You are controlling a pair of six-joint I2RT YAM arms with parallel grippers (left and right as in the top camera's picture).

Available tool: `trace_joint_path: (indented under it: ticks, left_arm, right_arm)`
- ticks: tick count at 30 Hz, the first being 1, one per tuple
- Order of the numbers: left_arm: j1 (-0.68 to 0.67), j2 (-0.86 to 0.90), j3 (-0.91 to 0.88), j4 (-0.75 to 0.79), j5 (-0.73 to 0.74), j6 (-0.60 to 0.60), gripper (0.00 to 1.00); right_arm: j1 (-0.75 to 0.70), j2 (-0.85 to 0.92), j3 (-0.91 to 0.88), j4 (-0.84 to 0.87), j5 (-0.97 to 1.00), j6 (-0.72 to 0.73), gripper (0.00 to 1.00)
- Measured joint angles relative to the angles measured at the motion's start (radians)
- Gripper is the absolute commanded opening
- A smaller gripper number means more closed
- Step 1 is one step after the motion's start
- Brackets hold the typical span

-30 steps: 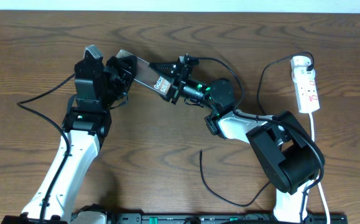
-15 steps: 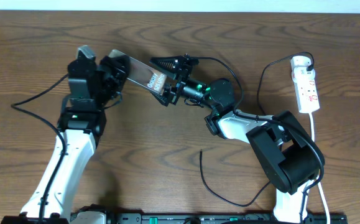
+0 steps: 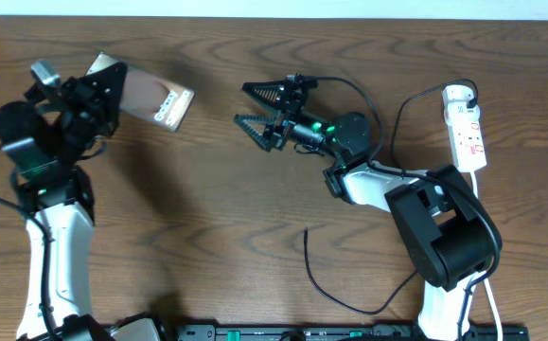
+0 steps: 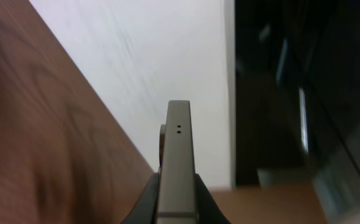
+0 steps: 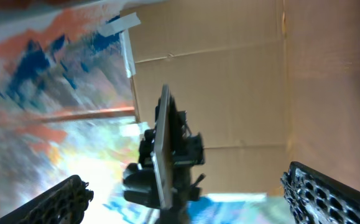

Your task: Plug charger to phone and switch on socket

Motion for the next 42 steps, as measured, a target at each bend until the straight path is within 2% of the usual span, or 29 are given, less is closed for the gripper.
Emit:
trace_joint_path:
  ticks: [4,8,12,16,17,19,20,23,27,30,35,42]
  left_arm:
    - [0.054,0.0,0.0,0.002,0.225,-0.021,0.07]
    - [0.059,0.0,0.0,0.045,0.421,-0.024,0.07]
    - [0.058,0.0,0.0,0.13,0.563,-0.024,0.07]
    - [0.058,0.0,0.0,0.132,0.616,-0.016,0.07]
    - [0.058,0.0,0.0,0.132,0.623,-0.007,0.07]
    - [0.058,0.0,0.0,0.131,0.635,0.015,0.07]
    - [0.058,0.0,0.0,0.132,0.64,0.029,0.07]
    - [0.058,0.0,0.0,0.131,0.645,0.069,0.07]
    - [0.058,0.0,0.0,0.127,0.645,0.112,0.08]
    - [0.058,0.001,0.0,0.126,0.644,0.129,0.07]
    - [0.058,0.002,0.0,0.126,0.644,0.142,0.07]
    - [0.058,0.002,0.0,0.126,0.644,0.149,0.07]
  right_arm:
    - [-0.016,0.0,0.0,-0.032,-0.023,-0.199,0.99]
    - [-0.029,-0.001,0.007,-0.239,-0.082,-0.41,0.99]
    - [-0.064,-0.014,0.039,-0.62,-0.129,-0.645,0.99]
    - [-0.108,-0.075,0.094,-1.052,-0.127,-0.898,0.99]
    - [-0.117,-0.109,0.122,-1.204,-0.107,-0.977,0.99]
    - [-0.126,-0.171,0.173,-1.403,-0.057,-1.083,0.99]
    - [-0.128,-0.212,0.215,-1.548,-0.01,-1.155,0.99]
    - [-0.122,-0.315,0.326,-1.847,0.155,-1.294,0.99]
    - [-0.074,-0.401,0.393,-2.119,0.409,-1.377,0.99]
    - [-0.022,-0.401,0.391,-2.222,0.532,-1.382,0.99]
    - [0.067,-0.348,0.35,-2.273,0.64,-1.341,0.99]
    - [0.17,-0.224,0.308,-2.274,0.683,-1.188,0.99]
